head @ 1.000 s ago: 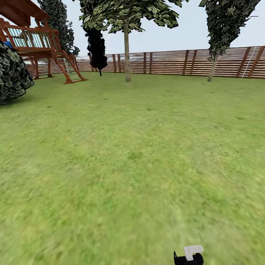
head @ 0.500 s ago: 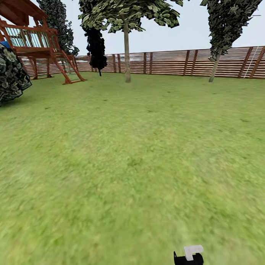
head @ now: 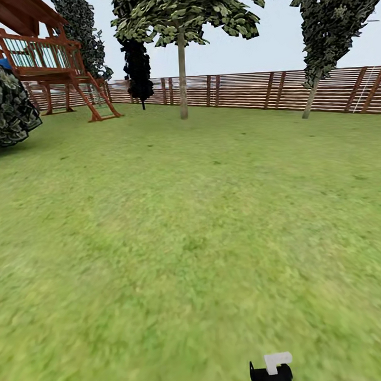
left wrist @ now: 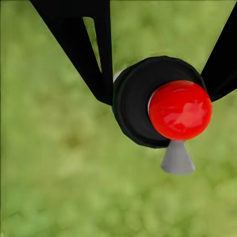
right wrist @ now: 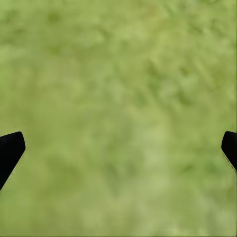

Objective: In the garden, pick up the pesticide atomizer on the floor and spray pesticide onto both trees until each tree trunk is fully covered.

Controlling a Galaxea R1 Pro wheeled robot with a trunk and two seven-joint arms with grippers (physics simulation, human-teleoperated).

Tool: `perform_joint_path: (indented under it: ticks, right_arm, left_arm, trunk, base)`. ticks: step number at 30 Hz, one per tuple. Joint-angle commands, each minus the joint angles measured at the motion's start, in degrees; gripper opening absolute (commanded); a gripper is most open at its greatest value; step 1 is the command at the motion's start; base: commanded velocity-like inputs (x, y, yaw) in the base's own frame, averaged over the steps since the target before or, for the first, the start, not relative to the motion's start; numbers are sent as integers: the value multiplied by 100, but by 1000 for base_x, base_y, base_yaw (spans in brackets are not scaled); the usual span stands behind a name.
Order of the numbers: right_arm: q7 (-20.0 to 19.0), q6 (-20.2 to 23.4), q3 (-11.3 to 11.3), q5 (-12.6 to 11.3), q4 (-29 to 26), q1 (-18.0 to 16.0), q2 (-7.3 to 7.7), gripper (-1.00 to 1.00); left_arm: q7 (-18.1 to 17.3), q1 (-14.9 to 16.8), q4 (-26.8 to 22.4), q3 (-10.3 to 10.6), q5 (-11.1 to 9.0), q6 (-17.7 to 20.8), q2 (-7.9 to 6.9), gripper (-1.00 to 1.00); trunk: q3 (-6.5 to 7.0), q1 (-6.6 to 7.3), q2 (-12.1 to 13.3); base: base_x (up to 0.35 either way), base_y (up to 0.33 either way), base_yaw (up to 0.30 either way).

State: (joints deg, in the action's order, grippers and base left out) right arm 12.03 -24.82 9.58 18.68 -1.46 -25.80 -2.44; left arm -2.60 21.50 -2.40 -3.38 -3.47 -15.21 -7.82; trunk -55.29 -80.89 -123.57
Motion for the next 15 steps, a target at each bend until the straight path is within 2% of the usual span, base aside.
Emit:
perform_joint_path:
  ticks: [1, 15]
  right_arm:
    - [27, -14, 44, 61, 5, -4, -2, 100]
    - [27, -13, 44, 59, 5, -4, -2, 100]
  left_arm:
    - [-30, 3, 7, -29, -38, -16, 0, -100]
    - [-30, 3, 6, -25, -32, -16, 0, -100]
  trunk:
    - [-5, -3, -2]
    - [-5, -3, -2]
  base:
    - [338, 0, 0]
    - [338, 0, 0]
